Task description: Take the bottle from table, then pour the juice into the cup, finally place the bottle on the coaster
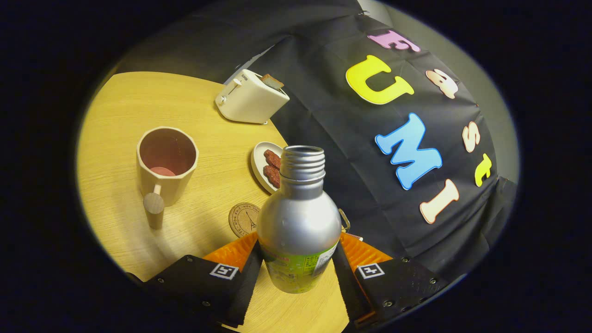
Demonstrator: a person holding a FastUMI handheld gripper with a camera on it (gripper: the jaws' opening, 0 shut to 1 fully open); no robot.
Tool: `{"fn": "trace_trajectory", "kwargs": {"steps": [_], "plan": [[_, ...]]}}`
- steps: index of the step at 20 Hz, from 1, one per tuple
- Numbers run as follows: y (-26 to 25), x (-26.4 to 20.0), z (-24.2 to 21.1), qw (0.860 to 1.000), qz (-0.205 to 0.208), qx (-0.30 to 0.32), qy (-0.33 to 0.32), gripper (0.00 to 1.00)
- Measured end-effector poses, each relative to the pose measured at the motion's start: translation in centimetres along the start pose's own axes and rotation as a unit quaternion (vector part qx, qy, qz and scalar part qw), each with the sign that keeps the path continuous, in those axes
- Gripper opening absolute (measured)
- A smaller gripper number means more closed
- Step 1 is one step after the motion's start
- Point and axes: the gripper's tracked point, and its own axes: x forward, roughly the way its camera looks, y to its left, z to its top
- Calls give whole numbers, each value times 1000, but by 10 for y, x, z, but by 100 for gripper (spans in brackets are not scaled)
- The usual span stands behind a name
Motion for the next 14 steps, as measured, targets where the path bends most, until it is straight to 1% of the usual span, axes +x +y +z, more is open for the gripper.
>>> {"fn": "trace_trajectory", "kwargs": {"steps": [5,9,12,14], "plan": [[12,3,11,998,5,-68,-1,79],[27,6,12,991,16,-133,5,79],[30,11,14,986,25,-167,3,79],[27,8,21,981,24,-192,-6,79]]}}
